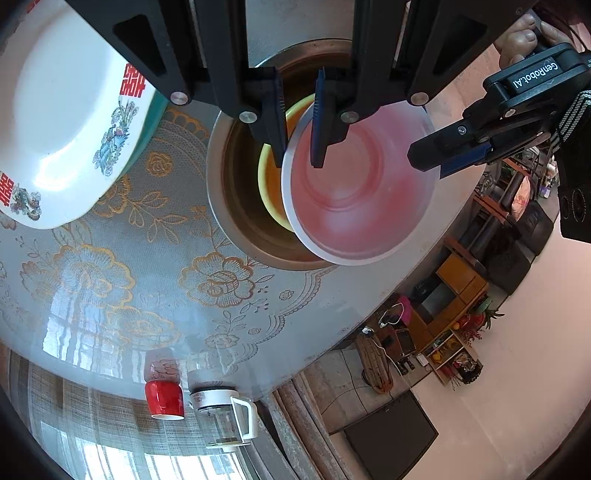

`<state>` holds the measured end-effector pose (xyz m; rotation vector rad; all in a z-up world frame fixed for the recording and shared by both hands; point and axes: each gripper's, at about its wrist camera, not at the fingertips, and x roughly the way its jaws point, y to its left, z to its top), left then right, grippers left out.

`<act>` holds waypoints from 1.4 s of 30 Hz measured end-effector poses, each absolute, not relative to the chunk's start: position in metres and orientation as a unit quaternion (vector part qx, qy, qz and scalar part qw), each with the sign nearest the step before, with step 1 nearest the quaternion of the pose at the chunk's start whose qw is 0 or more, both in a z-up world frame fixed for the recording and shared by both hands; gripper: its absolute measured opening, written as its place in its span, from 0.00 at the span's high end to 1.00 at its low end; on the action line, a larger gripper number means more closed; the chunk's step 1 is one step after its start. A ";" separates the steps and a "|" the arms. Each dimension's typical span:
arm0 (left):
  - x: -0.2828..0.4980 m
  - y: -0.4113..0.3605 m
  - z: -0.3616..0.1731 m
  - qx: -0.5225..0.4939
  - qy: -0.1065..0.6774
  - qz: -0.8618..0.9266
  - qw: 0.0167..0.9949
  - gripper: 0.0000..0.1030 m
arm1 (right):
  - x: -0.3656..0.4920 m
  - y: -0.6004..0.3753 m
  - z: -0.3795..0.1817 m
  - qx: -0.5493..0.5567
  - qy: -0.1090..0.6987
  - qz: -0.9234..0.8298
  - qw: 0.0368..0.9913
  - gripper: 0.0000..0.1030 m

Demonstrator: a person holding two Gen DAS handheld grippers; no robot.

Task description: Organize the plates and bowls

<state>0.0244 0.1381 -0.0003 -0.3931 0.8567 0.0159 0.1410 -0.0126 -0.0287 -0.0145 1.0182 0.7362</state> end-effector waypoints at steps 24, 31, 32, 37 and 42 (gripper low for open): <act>0.029 0.141 -0.007 -0.150 0.409 0.027 0.900 0.69 | 0.137 -0.006 -0.031 -0.038 0.465 0.311 0.828 0.85; 0.030 0.138 -0.008 -0.144 0.408 0.024 0.901 0.69 | 0.131 0.002 -0.031 -0.078 0.445 0.307 0.838 0.85; 0.029 0.138 -0.009 -0.143 0.408 0.025 0.901 0.69 | 0.131 0.002 -0.031 -0.080 0.444 0.306 0.838 0.85; 0.030 0.135 -0.009 -0.135 0.407 0.025 0.903 0.69 | 0.131 0.002 -0.031 -0.087 0.439 0.305 0.840 0.85; 0.031 0.133 -0.010 -0.131 0.408 0.023 0.903 0.69 | 0.133 -0.001 -0.031 -0.073 0.446 0.311 0.836 0.85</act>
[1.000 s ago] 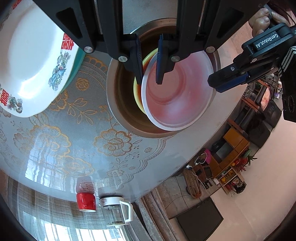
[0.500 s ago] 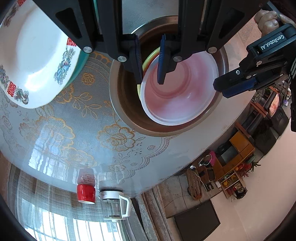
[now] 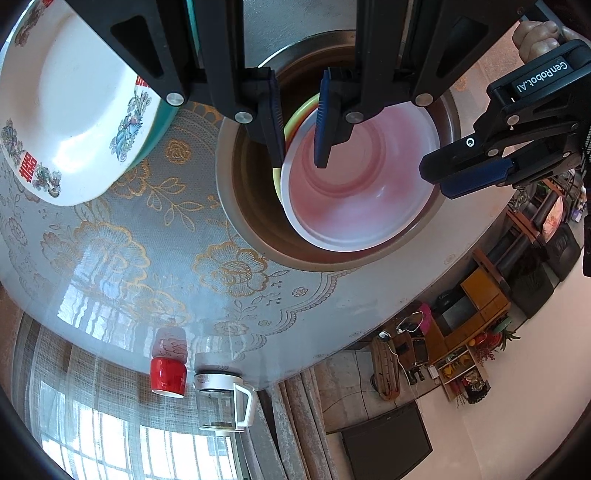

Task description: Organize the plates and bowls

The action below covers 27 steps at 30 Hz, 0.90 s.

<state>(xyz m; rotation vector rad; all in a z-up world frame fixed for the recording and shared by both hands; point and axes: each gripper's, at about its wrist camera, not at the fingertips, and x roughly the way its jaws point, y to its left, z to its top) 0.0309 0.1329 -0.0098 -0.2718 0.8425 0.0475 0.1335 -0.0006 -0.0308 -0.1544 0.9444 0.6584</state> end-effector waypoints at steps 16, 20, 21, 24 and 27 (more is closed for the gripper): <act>0.032 0.131 -0.012 -0.123 0.409 0.025 0.904 0.69 | 0.137 -0.010 -0.031 -0.050 0.449 0.308 0.837 0.80; 0.033 0.131 -0.012 -0.117 0.408 0.026 0.905 0.69 | 0.137 -0.007 -0.032 -0.059 0.446 0.308 0.838 0.80; 0.033 0.131 -0.013 -0.117 0.408 0.027 0.905 0.69 | 0.137 -0.006 -0.032 -0.063 0.445 0.307 0.839 0.80; 0.036 0.131 -0.013 -0.113 0.408 0.029 0.906 0.69 | 0.136 -0.001 -0.032 -0.076 0.439 0.312 0.839 0.84; 0.039 0.130 -0.014 -0.107 0.407 0.032 0.906 0.69 | 0.135 0.003 -0.033 -0.088 0.431 0.309 0.843 0.85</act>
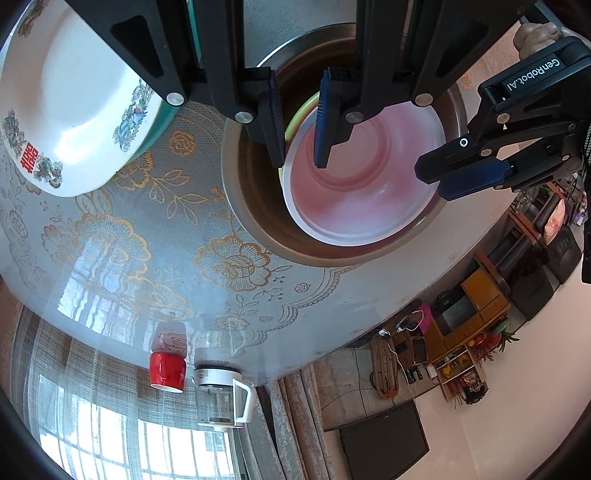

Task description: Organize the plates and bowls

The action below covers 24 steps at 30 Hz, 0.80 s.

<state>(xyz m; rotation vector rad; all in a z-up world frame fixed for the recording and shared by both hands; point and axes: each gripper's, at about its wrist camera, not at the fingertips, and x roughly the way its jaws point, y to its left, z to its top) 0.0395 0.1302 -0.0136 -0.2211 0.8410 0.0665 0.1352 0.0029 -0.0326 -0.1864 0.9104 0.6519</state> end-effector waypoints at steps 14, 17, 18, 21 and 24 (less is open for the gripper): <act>0.046 0.130 -0.018 -0.099 0.415 0.038 0.904 0.69 | 0.144 0.002 -0.033 -0.082 0.436 0.310 0.841 0.87; 0.045 0.128 -0.017 -0.093 0.414 0.032 0.905 0.69 | 0.146 0.000 -0.033 -0.077 0.441 0.310 0.839 0.86; 0.045 0.127 -0.018 -0.090 0.414 0.031 0.905 0.69 | 0.146 0.000 -0.034 -0.078 0.441 0.309 0.839 0.86; 0.044 0.126 -0.018 -0.088 0.414 0.030 0.905 0.69 | 0.146 -0.001 -0.034 -0.079 0.440 0.307 0.840 0.86; 0.044 0.125 -0.019 -0.088 0.416 0.030 0.905 0.69 | 0.144 0.000 -0.034 -0.086 0.437 0.305 0.842 0.86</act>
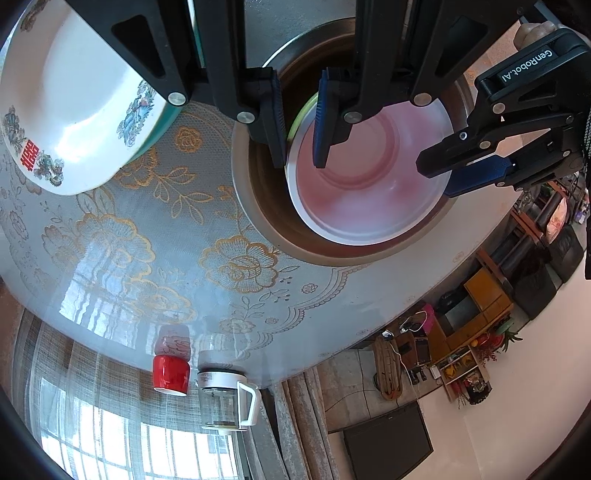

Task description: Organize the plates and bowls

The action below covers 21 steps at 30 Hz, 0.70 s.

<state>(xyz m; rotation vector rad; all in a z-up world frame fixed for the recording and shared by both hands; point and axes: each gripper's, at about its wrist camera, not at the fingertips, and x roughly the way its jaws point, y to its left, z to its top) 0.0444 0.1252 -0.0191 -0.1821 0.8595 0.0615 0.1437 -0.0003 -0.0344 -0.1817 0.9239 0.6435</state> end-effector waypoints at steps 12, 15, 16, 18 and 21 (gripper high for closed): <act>0.037 0.125 -0.013 -0.096 0.408 0.037 0.907 0.69 | 0.142 -0.004 -0.034 -0.070 0.442 0.301 0.842 0.80; 0.035 0.126 -0.012 -0.097 0.407 0.039 0.907 0.69 | 0.140 -0.005 -0.033 -0.067 0.442 0.299 0.843 0.77; 0.035 0.126 -0.012 -0.098 0.407 0.040 0.907 0.69 | 0.140 -0.006 -0.033 -0.066 0.442 0.299 0.843 0.76; 0.034 0.126 -0.012 -0.099 0.407 0.041 0.907 0.69 | 0.140 -0.007 -0.033 -0.065 0.441 0.298 0.844 0.76; 0.033 0.126 -0.012 -0.099 0.406 0.041 0.908 0.69 | 0.138 -0.008 -0.032 -0.060 0.441 0.297 0.845 0.75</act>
